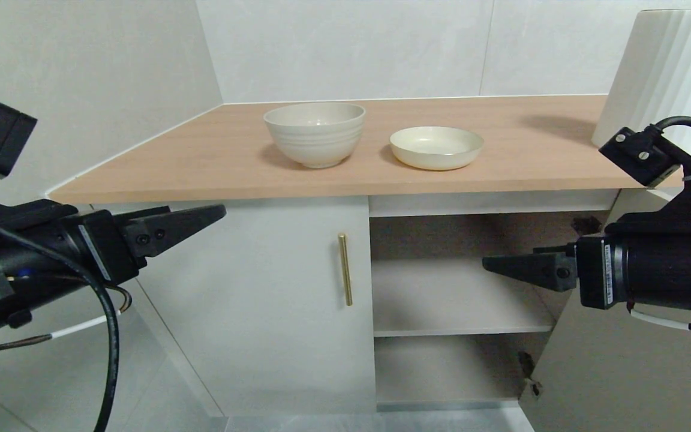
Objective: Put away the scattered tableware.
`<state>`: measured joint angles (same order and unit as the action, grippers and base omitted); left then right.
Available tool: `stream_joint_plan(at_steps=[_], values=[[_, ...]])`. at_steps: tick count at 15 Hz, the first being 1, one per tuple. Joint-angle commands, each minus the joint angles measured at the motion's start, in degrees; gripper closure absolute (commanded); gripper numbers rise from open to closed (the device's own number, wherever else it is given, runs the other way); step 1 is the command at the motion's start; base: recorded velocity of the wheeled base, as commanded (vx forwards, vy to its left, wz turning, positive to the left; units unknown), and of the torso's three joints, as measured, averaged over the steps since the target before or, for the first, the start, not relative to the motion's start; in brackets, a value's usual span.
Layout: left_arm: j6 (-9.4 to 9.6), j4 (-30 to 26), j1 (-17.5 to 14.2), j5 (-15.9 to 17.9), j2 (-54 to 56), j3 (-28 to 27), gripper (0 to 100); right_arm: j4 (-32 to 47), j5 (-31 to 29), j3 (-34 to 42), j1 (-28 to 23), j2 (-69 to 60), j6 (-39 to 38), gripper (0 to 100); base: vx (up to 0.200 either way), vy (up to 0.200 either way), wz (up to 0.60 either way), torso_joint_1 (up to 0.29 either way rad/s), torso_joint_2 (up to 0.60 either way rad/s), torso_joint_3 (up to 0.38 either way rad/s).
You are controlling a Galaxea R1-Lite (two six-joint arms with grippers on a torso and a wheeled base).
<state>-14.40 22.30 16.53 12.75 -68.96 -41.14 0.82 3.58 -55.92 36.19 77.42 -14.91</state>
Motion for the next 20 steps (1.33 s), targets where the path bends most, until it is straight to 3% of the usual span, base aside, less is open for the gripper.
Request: stream_joint_plan(at_steps=[1,20], values=[[-0.02,0.03,-0.01,-0.01,-0.74,0.01,0,-0.03,0.02,0.02,-0.33,0.71,-0.03,0,0.000,0.000,0.00,0.056,-0.28,-0.227],[0.07,0.20,0.43,-0.10,-7.94,-0.25,0,-1.78,0.20,0.02,-4.47,3.61,1.37,0,0.000,0.000,0.00,0.167,-0.45,-0.293]])
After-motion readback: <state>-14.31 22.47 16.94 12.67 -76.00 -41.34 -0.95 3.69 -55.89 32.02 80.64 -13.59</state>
